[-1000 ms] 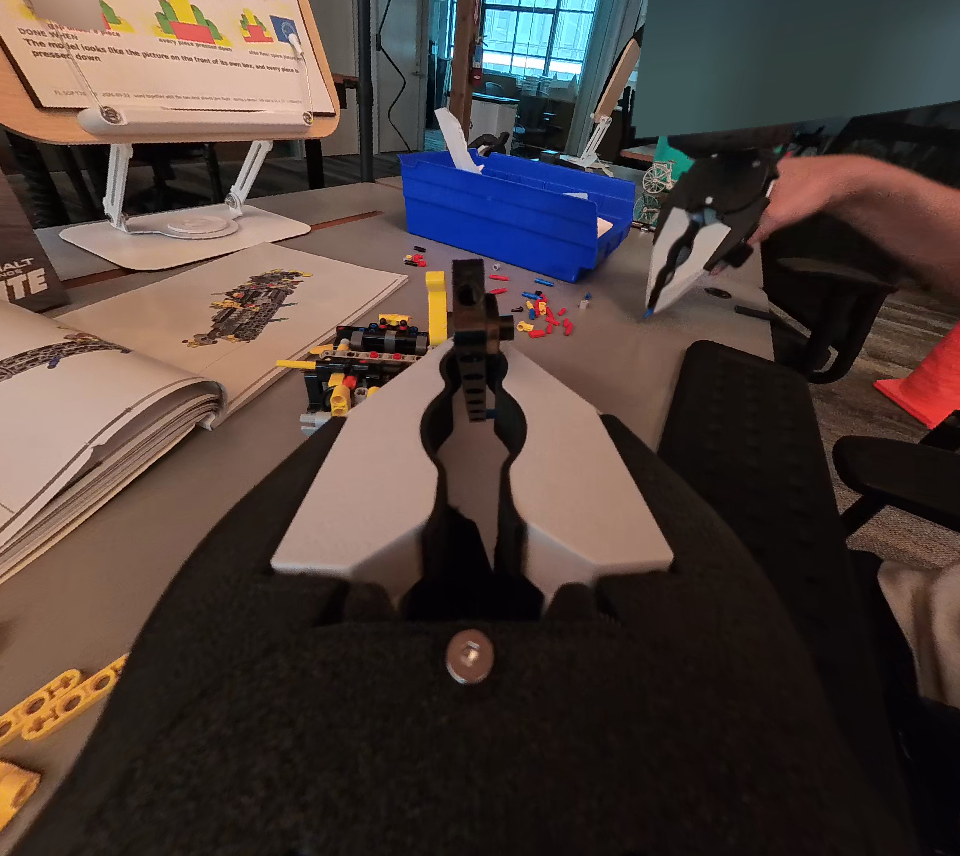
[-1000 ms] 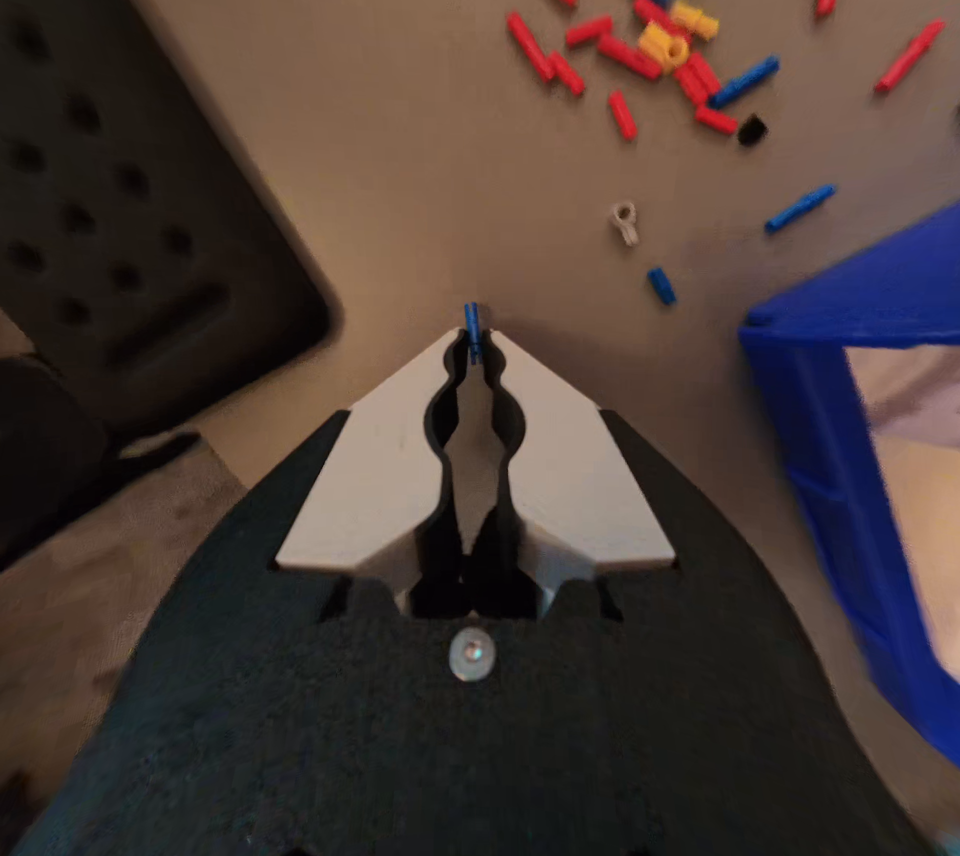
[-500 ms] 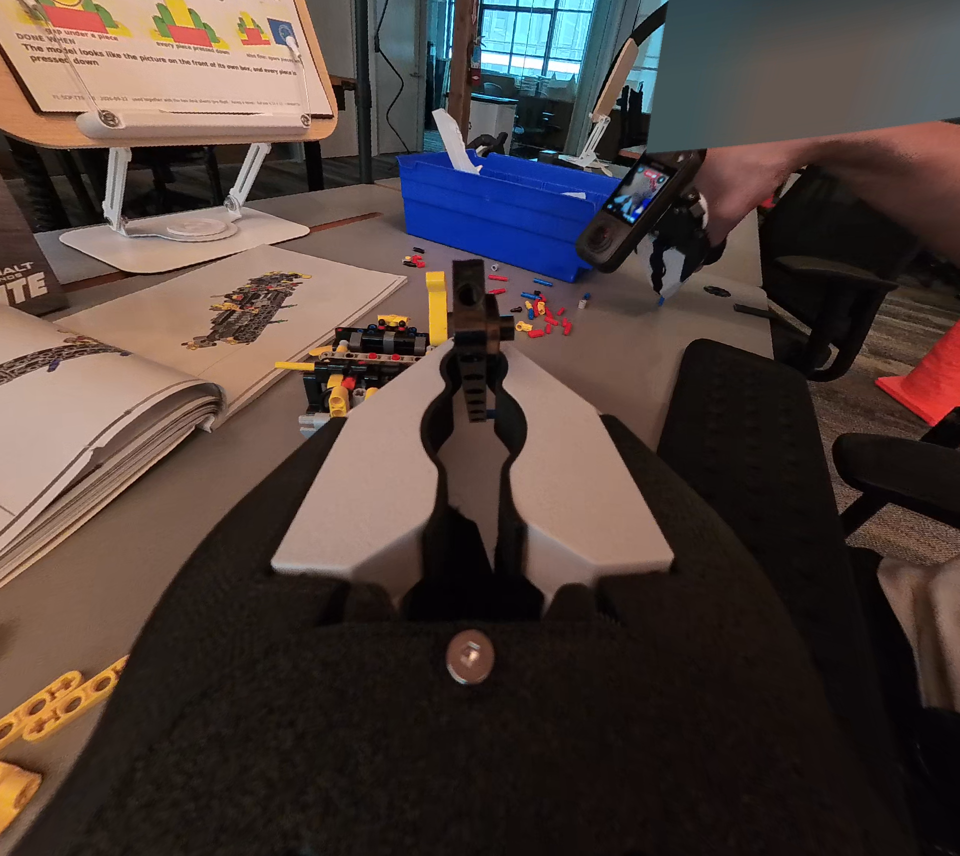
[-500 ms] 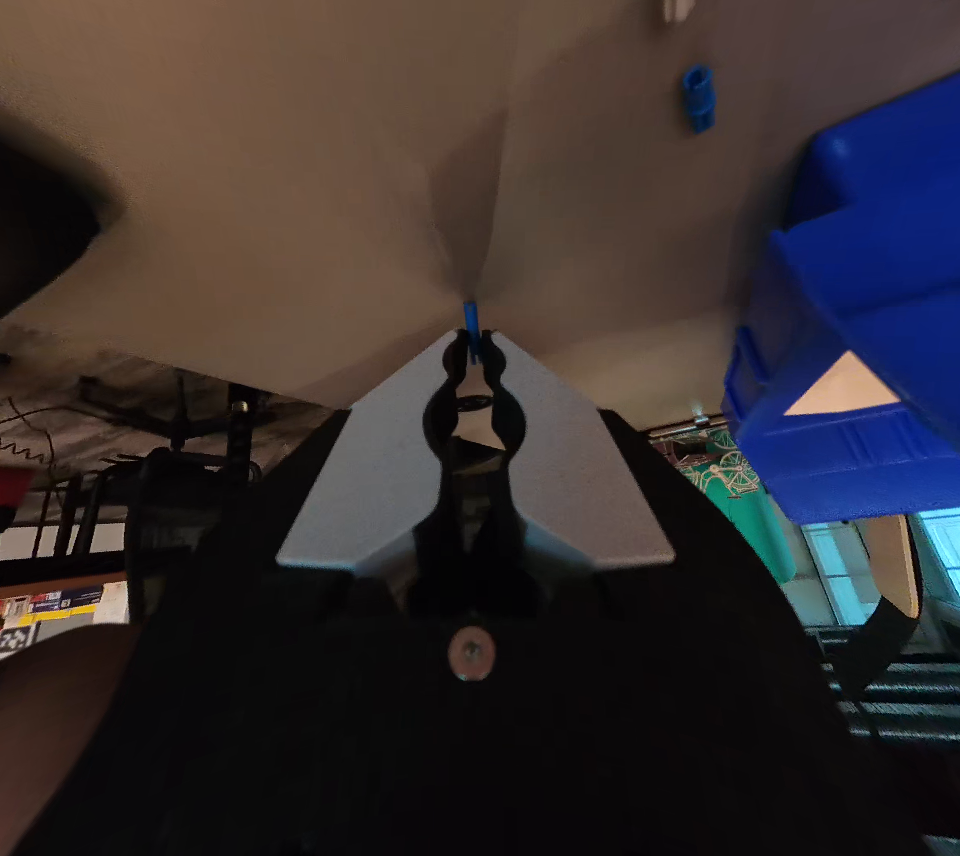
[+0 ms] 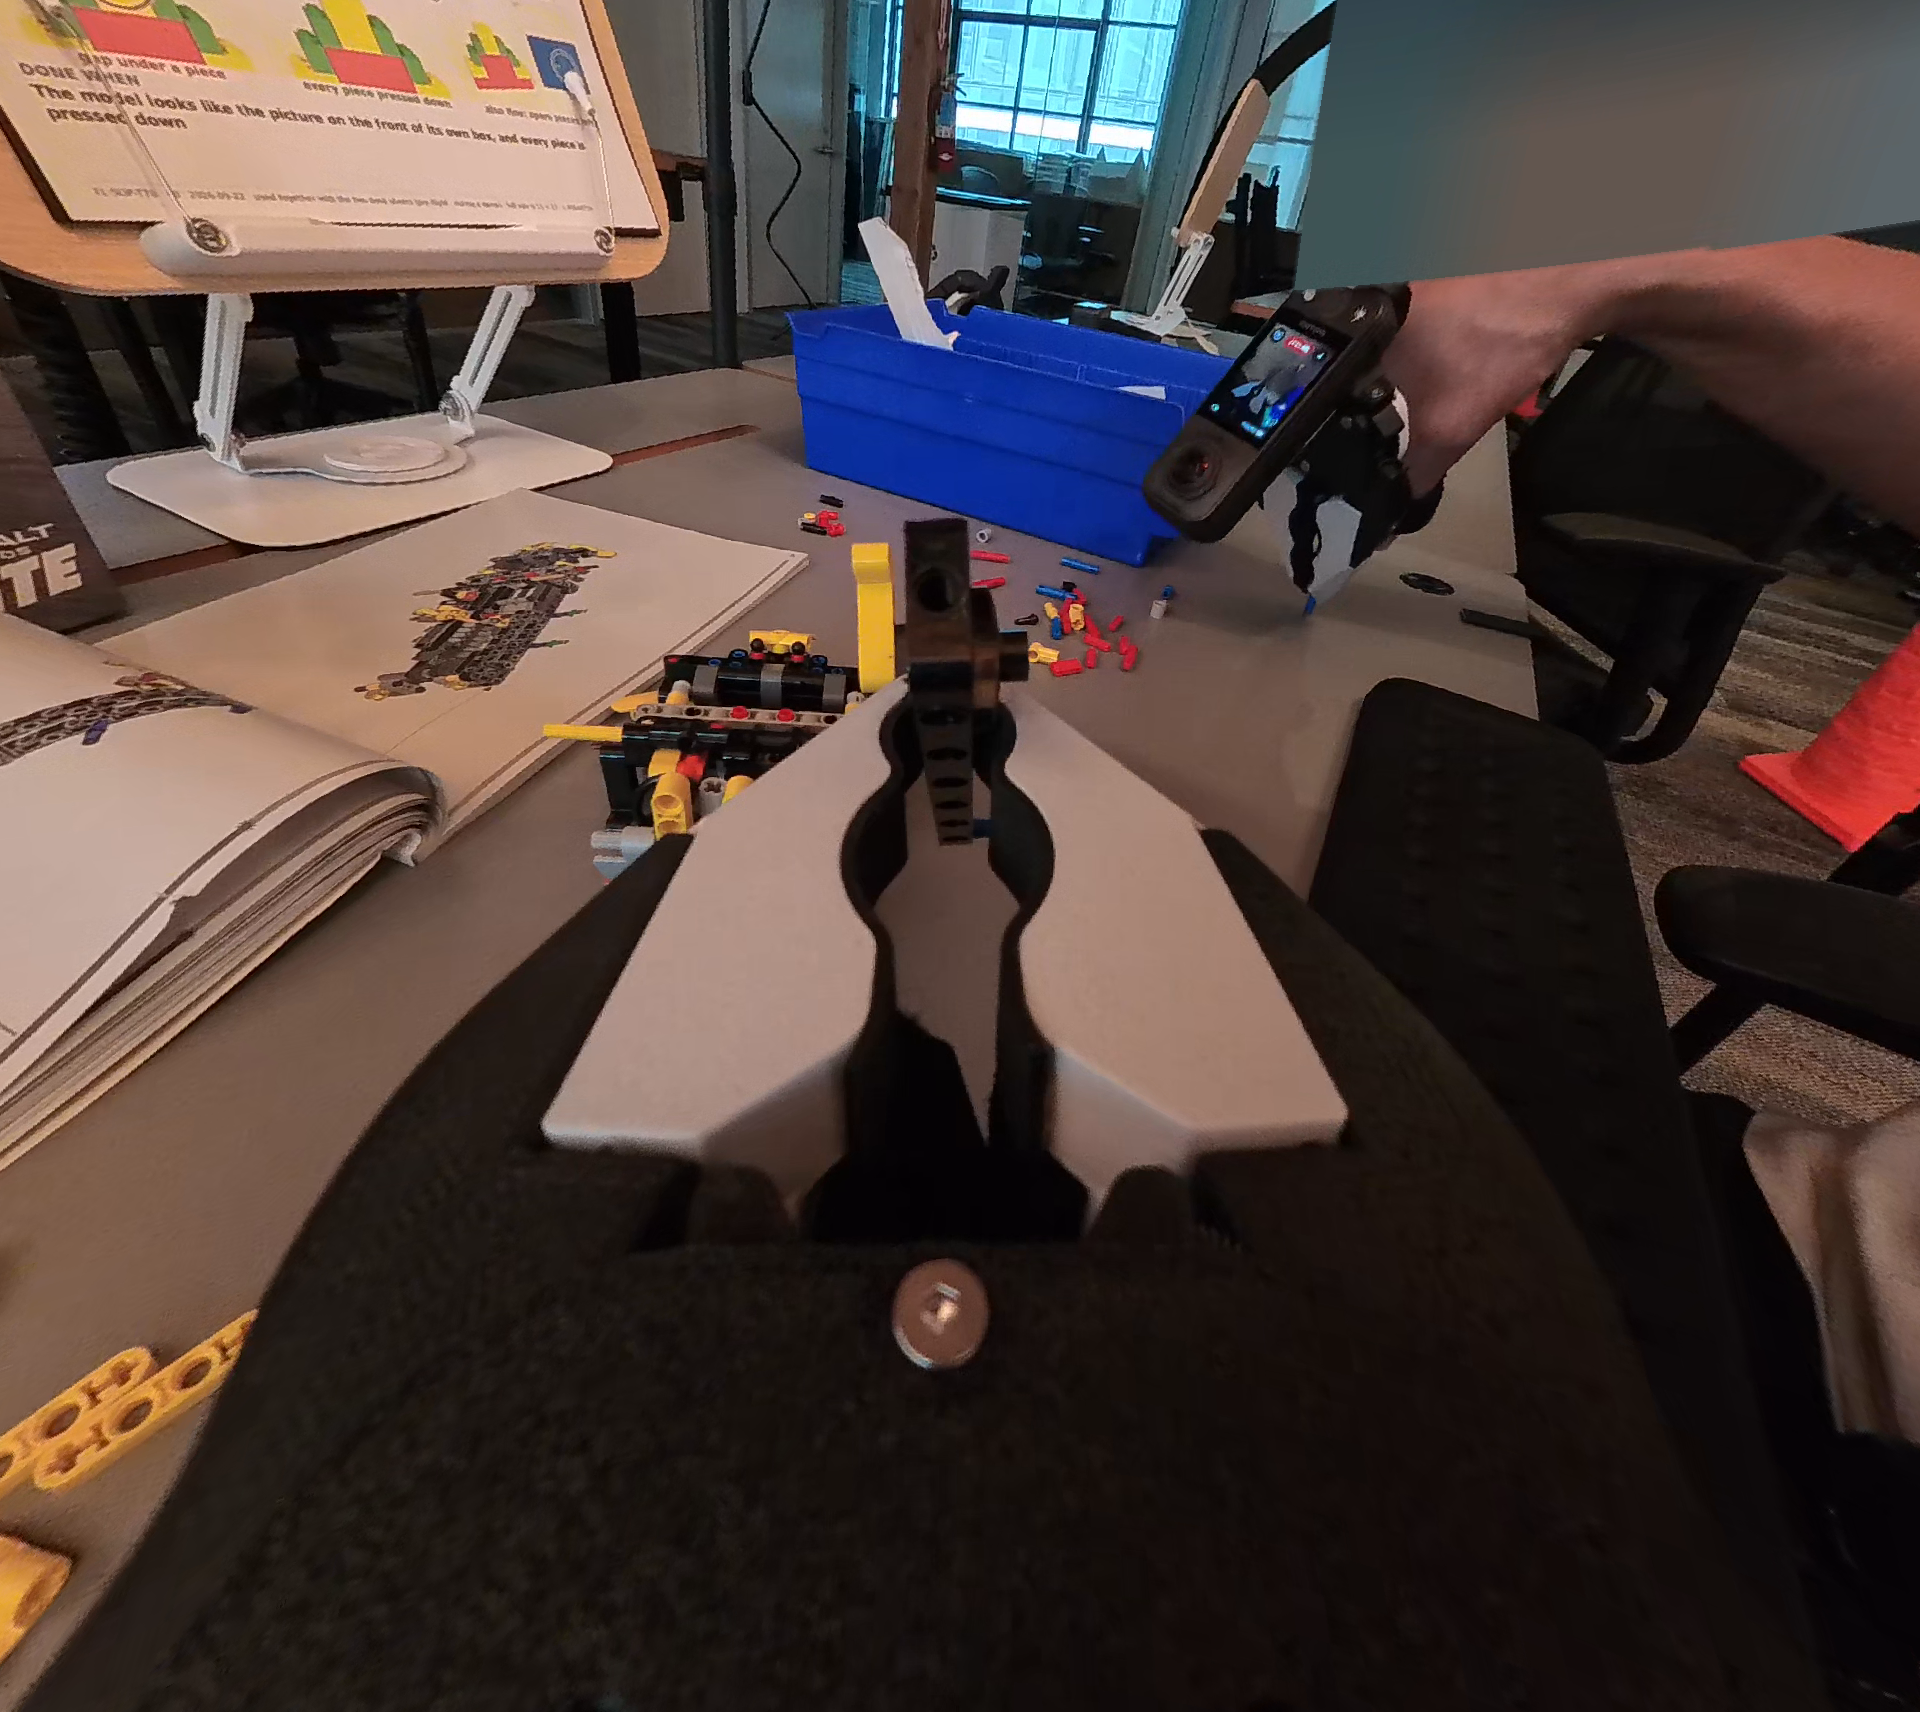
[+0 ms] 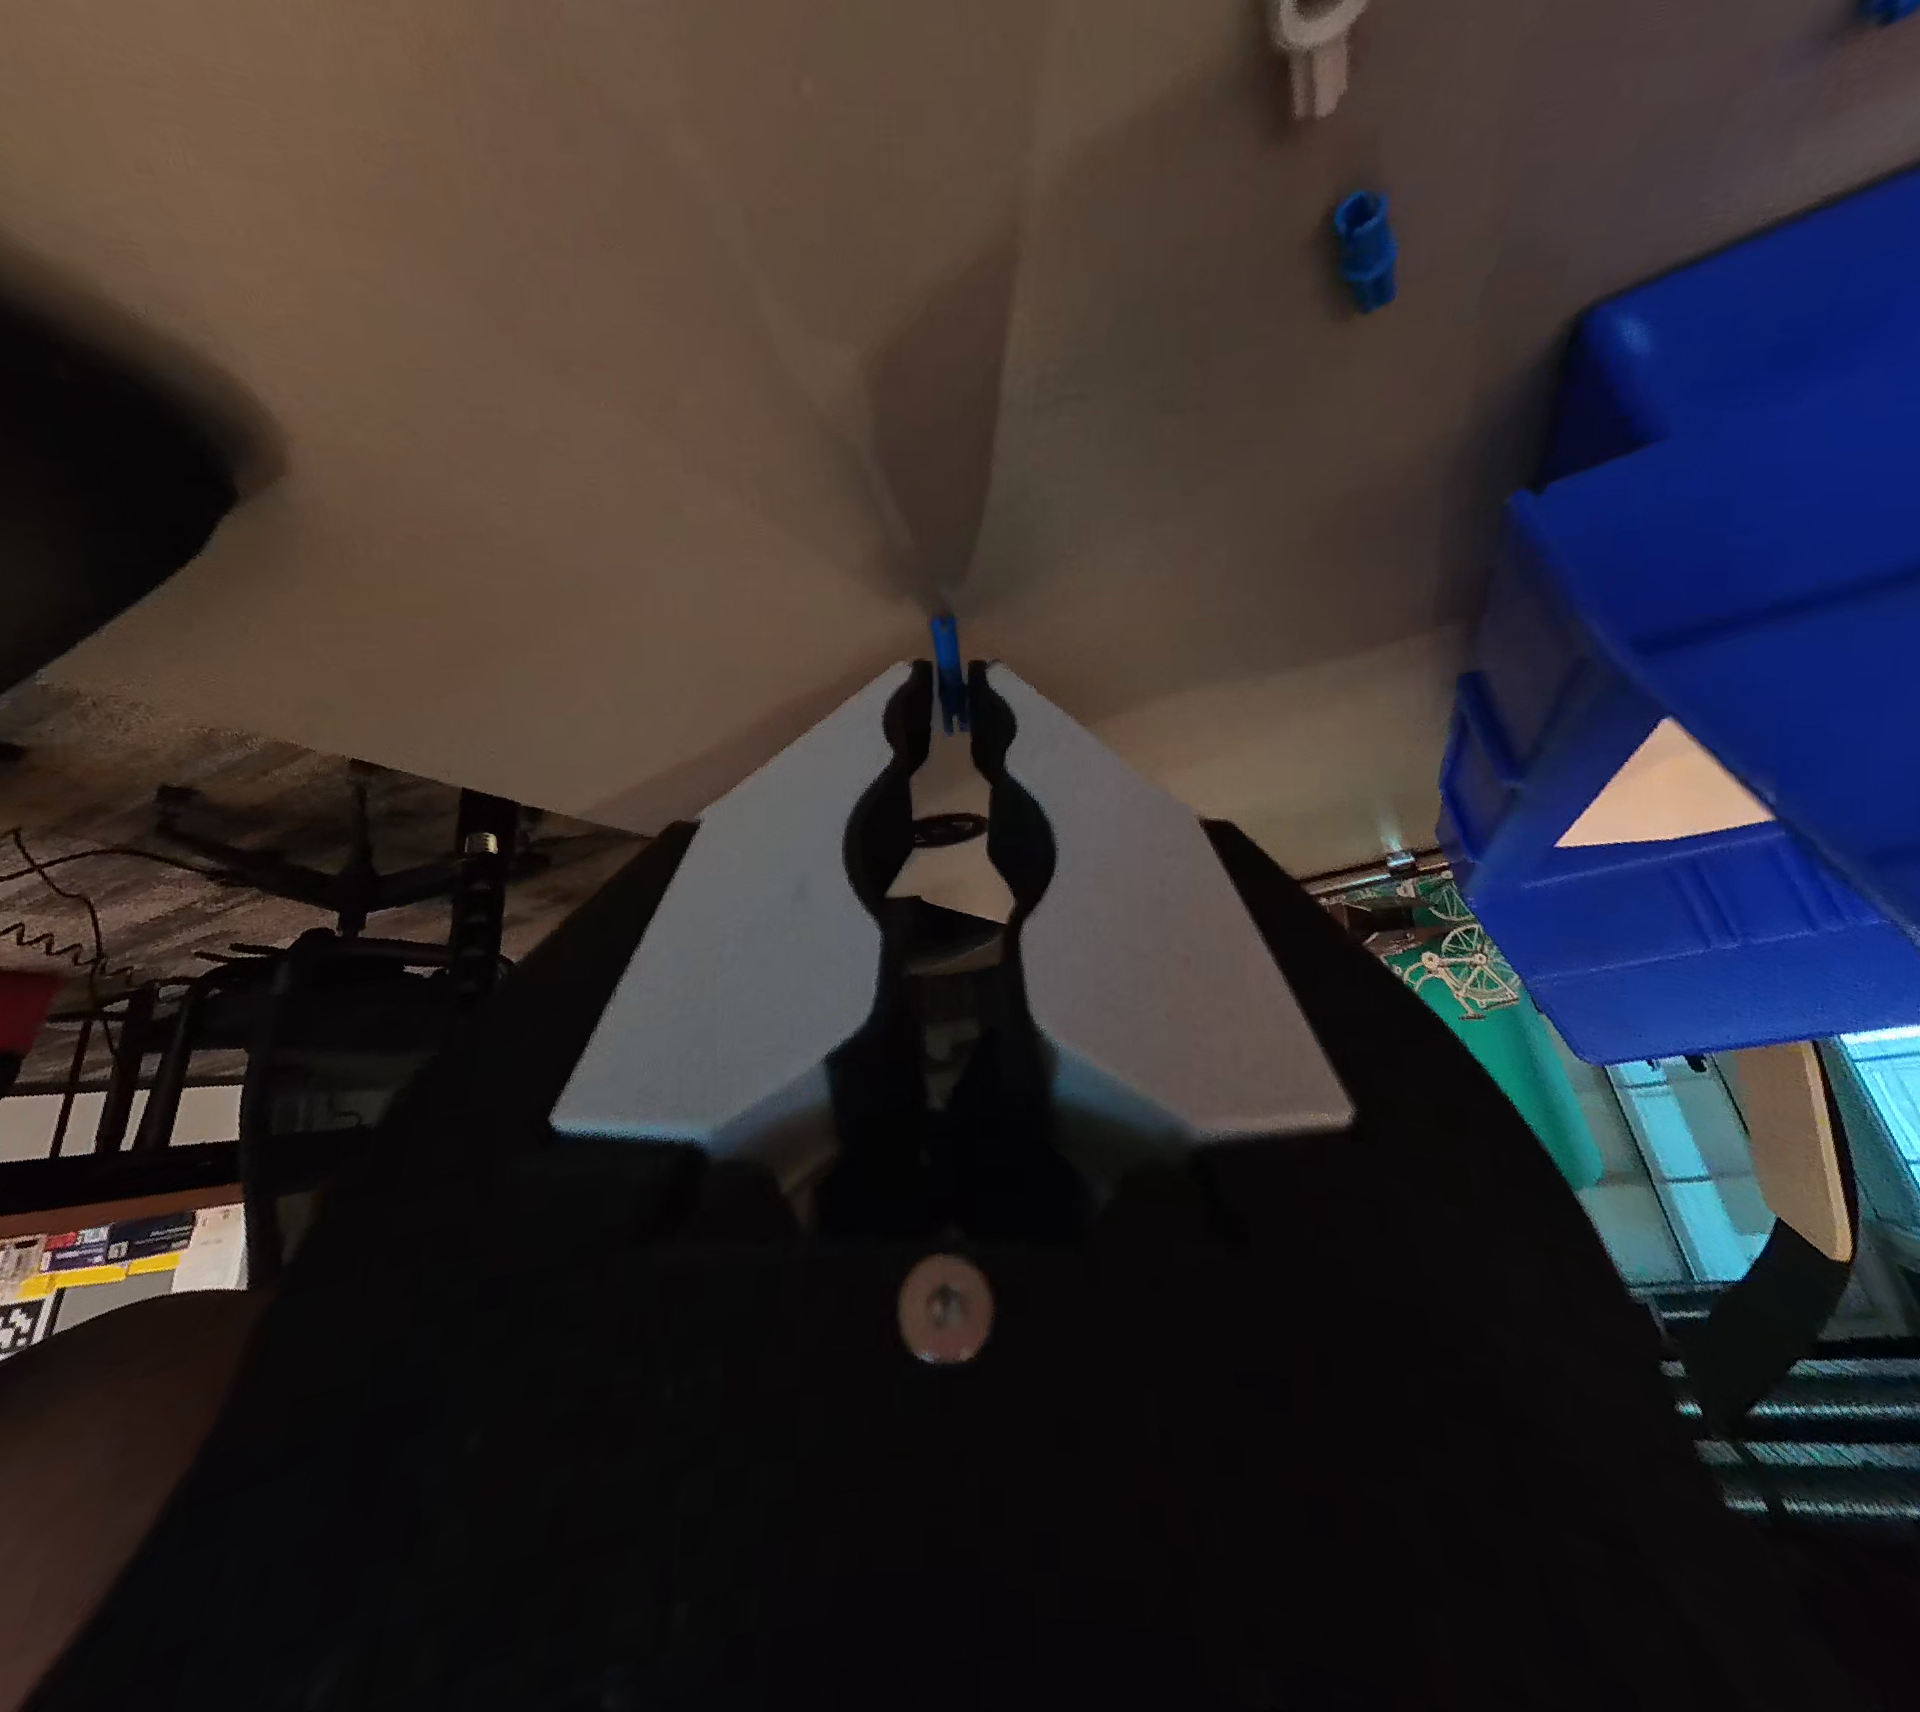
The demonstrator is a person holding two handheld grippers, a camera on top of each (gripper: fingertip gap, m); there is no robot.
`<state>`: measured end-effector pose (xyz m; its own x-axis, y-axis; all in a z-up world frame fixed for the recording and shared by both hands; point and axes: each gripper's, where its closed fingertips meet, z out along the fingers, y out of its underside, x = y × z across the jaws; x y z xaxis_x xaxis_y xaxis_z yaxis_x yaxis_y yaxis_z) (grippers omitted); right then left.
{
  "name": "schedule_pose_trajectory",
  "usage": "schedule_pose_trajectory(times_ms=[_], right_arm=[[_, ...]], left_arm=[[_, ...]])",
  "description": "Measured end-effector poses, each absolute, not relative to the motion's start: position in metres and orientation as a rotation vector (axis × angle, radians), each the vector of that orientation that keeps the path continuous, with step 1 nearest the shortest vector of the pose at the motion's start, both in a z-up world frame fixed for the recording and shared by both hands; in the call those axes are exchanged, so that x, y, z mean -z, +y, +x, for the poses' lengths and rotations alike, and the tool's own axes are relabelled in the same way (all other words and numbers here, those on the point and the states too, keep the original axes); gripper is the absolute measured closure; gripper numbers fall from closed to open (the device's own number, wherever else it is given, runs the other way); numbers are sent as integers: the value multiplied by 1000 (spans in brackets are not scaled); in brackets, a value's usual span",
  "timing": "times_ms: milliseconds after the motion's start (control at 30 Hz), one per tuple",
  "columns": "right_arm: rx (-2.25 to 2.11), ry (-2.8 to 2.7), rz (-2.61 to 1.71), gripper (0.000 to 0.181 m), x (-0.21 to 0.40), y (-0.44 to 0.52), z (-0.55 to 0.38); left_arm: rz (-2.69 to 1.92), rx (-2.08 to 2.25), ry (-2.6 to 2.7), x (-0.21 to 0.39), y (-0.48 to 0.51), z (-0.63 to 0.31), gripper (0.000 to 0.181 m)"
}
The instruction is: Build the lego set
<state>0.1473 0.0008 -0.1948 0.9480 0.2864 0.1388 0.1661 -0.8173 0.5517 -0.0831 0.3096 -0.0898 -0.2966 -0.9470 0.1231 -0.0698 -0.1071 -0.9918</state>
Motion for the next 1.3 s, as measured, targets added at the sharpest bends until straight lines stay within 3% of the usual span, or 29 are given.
schedule_pose_trajectory(times_ms=[233, 433, 600, 733, 1300], right_arm=[[-291, 350, 2636, 165, 185, 7, 146], [-360, 150, 3070, 163, 131, 19, 155], [-98, -111, 3443, 157, 147, 8, 150], [35, -243, 3441, 152, 171, -3, 139], [45, -191, 3448, 167, 196, 6, 148]], left_arm=[[-1179, 1499, 1417, 90, 310, -83, 172], [-1184, 1511, 1414, 90, 310, -83, 172], [-1184, 1517, 1416, 90, 309, -83, 172], [-1185, 1519, 1417, 90, 308, -83, 173], [-1187, 1516, 1419, 91, 309, -83, 172]])
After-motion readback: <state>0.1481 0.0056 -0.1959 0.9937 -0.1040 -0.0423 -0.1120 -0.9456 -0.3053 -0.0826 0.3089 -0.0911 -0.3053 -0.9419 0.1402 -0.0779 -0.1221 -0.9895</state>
